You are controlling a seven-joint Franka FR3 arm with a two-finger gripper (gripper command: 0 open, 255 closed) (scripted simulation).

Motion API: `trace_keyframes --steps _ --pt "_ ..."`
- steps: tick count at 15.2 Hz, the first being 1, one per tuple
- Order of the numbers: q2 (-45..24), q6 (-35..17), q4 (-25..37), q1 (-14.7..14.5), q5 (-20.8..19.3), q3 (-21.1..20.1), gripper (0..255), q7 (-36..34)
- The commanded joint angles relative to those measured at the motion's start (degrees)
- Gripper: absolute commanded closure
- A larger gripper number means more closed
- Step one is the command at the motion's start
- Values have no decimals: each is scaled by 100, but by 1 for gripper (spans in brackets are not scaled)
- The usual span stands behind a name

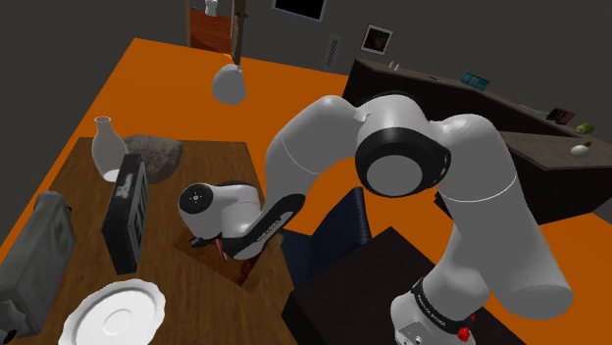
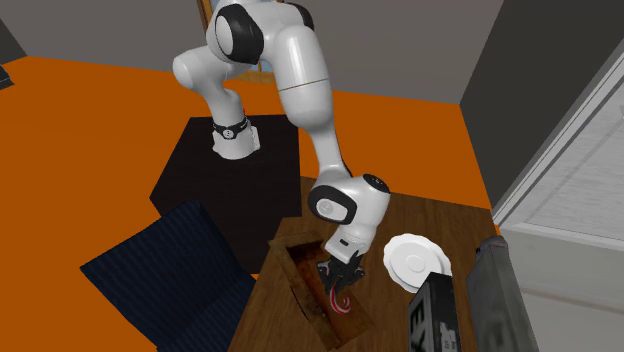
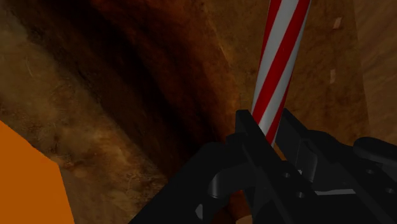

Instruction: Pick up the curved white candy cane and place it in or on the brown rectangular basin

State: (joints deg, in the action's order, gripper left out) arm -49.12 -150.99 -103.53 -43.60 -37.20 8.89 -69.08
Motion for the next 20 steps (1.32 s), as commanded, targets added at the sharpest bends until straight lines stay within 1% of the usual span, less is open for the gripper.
trace_keyframes --steps 1,20 --pt "144 66 -71 19 19 -21 255 61" --pt "1458 798 -596 126 273 -222 255 603"
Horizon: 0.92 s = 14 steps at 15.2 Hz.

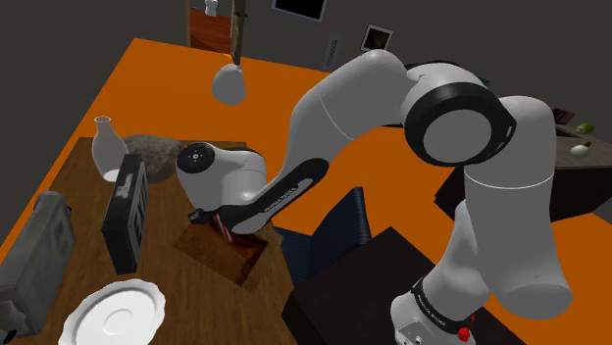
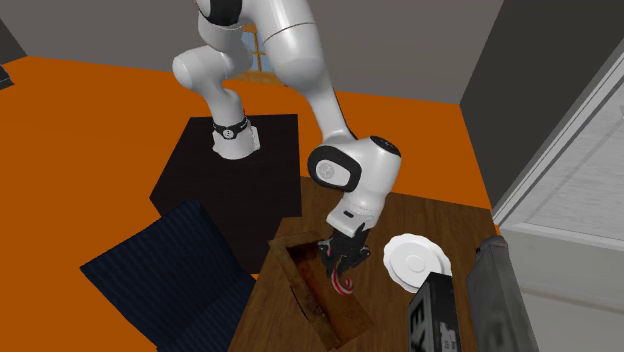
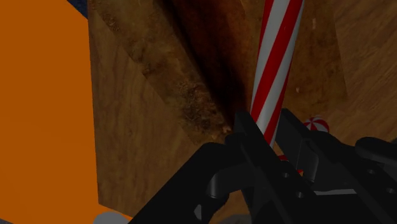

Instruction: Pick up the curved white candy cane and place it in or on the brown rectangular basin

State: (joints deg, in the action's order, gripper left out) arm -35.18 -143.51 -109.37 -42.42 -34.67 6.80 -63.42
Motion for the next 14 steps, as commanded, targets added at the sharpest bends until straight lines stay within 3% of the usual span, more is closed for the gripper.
trace_keyframes --steps 1,7,11,14 --pt "127 94 -28 13 38 -23 255 69" --pt "487 364 -94 40 146 -83 255 255" --pt "1210 -1 -1110 168 -117 95 255 246" --pt "1017 -156 -1085 153 -196 130 255 126"
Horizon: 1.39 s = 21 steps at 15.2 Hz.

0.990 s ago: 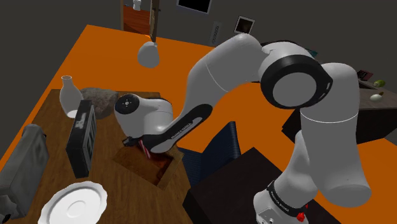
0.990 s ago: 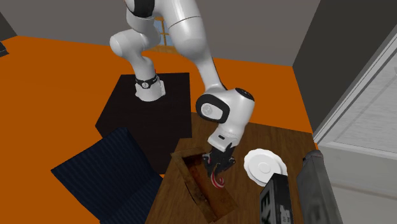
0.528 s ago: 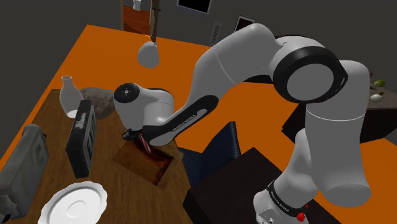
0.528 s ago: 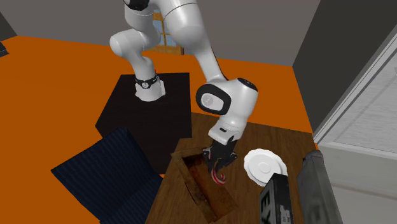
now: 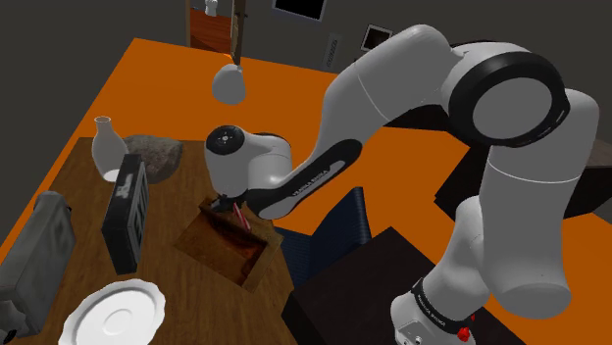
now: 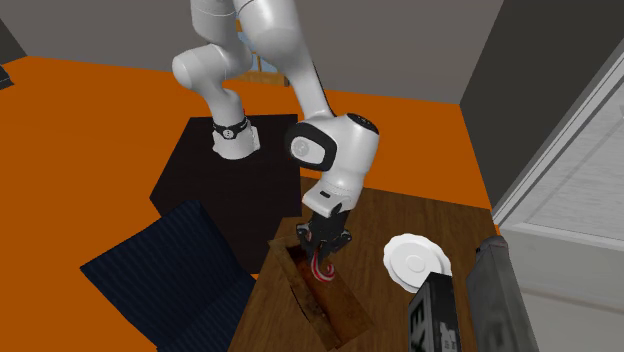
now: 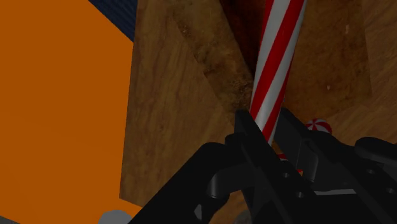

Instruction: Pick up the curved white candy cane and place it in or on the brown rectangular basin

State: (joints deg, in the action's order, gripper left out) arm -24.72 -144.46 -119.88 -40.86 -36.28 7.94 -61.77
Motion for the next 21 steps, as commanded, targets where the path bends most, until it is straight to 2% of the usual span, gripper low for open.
trace_keyframes --steps 1,12,21 --pt "-94 -111 -24 -9 -62 28 255 -79" --pt "-859 -635 174 -89 -329 177 255 -511" --pt "-899 -660 187 -93 -341 185 255 -531"
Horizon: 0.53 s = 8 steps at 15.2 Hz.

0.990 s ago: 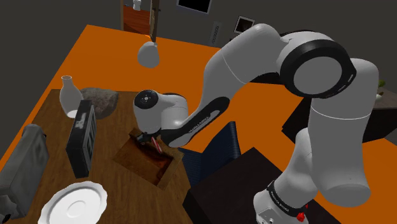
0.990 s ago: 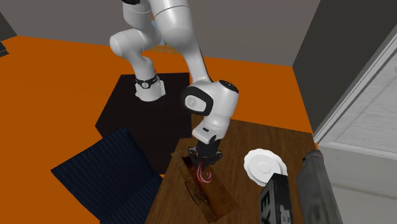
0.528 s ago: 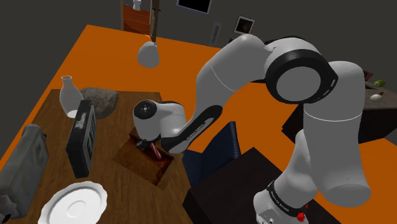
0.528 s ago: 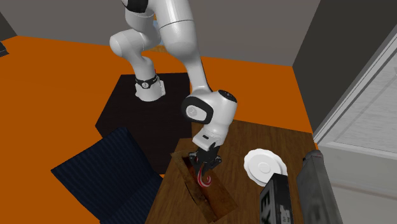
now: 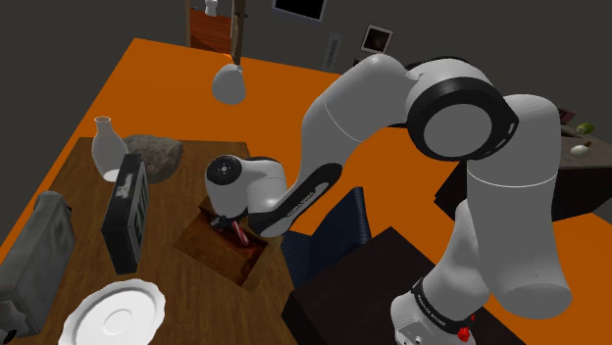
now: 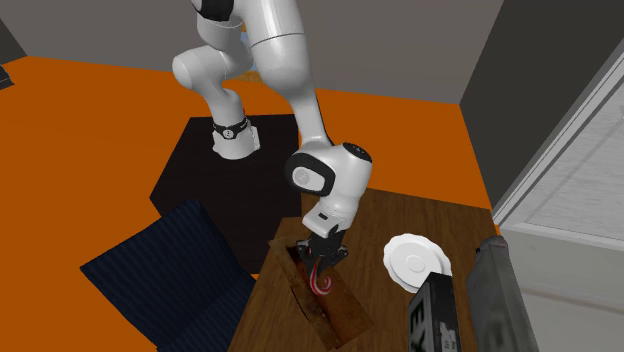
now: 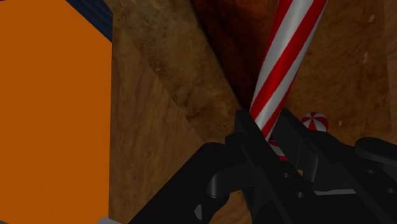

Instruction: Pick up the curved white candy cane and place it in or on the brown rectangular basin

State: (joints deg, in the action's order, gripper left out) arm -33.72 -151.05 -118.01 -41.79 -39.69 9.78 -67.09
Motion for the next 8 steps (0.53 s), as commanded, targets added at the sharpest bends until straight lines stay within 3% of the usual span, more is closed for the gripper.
trace_keyframes --steps 1,6,8 --pt "0 0 0 0 0 0 0 0" --pt "0 0 0 0 0 0 0 0" --pt "357 249 -140 -52 99 -86 0 74"
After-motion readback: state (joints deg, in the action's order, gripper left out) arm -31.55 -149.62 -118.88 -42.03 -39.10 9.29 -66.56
